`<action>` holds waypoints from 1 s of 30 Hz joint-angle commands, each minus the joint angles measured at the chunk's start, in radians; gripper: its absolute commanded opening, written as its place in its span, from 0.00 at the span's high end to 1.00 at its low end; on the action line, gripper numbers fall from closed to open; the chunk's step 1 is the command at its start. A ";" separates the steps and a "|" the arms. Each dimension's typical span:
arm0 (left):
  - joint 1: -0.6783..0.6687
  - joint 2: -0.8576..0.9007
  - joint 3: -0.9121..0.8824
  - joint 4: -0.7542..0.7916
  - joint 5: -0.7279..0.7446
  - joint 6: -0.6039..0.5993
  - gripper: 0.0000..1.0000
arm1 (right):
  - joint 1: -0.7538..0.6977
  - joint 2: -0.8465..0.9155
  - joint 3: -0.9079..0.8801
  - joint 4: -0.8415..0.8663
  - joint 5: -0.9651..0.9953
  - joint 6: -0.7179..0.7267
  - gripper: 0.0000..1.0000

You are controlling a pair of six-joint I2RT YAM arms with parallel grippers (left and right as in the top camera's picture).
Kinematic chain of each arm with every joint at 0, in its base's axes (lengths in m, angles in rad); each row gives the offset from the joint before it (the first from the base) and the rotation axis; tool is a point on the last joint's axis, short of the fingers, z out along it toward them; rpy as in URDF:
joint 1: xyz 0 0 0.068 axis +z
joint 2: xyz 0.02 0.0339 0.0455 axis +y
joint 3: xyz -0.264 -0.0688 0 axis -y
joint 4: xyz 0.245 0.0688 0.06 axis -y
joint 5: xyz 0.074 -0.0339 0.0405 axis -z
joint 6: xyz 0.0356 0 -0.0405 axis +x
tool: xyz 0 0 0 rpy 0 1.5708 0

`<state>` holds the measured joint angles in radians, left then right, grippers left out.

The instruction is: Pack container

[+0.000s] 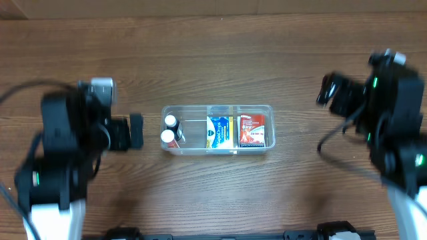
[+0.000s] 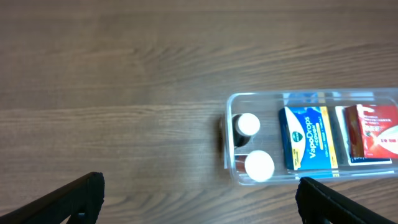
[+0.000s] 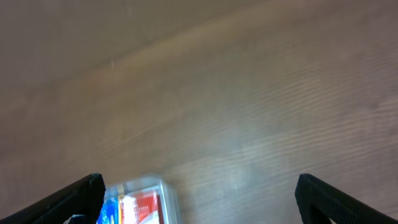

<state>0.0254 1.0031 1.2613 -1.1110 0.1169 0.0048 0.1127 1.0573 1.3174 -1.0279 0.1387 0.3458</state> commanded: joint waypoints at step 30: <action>-0.006 -0.203 -0.342 0.064 0.007 0.014 0.00 | 0.050 -0.126 -0.441 -0.005 0.011 0.051 0.00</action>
<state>0.0254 0.7998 0.9295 -1.0473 0.1169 0.0048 0.1589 0.9440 0.8803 -1.0332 0.1383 0.3897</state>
